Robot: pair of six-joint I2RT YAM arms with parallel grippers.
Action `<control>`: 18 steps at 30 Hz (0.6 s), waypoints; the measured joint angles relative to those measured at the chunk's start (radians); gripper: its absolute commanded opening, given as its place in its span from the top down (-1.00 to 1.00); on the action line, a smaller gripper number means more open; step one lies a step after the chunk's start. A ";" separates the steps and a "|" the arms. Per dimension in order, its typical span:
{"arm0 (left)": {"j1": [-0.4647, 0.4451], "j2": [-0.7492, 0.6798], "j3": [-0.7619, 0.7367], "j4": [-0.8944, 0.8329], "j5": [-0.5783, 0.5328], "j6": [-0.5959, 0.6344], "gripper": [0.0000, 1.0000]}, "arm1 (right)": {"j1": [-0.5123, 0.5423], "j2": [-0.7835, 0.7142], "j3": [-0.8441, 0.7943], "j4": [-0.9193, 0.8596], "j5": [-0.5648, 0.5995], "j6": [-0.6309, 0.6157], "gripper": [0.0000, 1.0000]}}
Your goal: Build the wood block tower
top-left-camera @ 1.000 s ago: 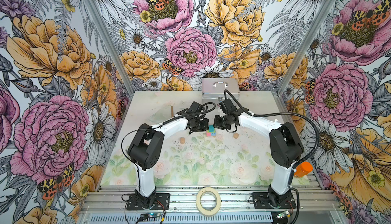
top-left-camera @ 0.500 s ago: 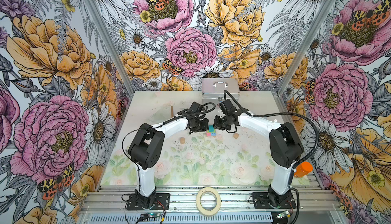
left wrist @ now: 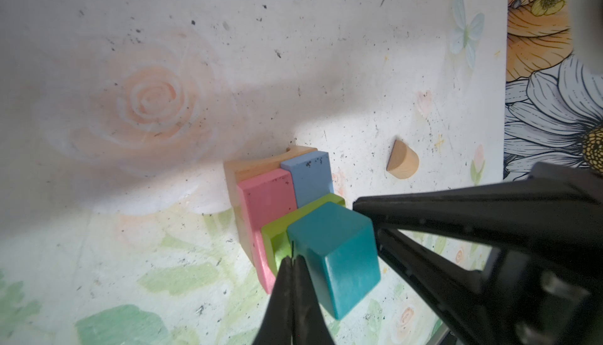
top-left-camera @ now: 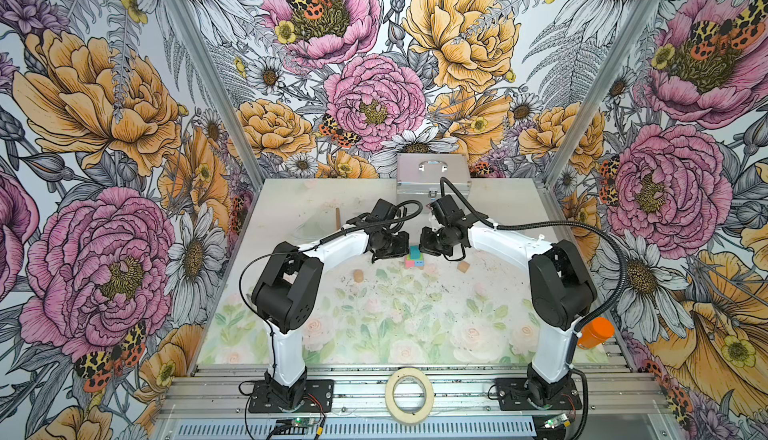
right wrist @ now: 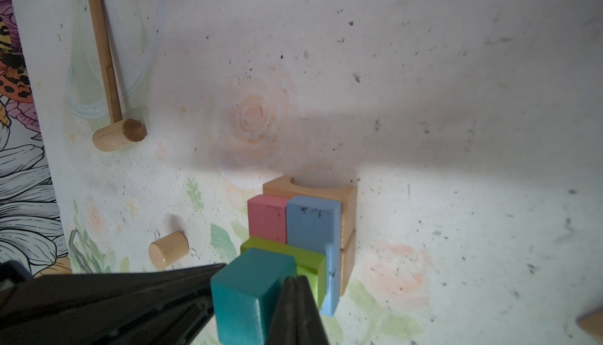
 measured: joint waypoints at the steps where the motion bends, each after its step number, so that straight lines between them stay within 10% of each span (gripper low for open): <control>1: 0.000 0.000 0.000 0.000 0.000 0.000 1.00 | 0.000 0.000 -0.001 0.000 0.000 0.000 1.00; 18: 0.000 0.000 0.005 0.000 0.000 -0.007 1.00 | 0.002 0.000 -0.013 0.000 0.000 0.004 1.00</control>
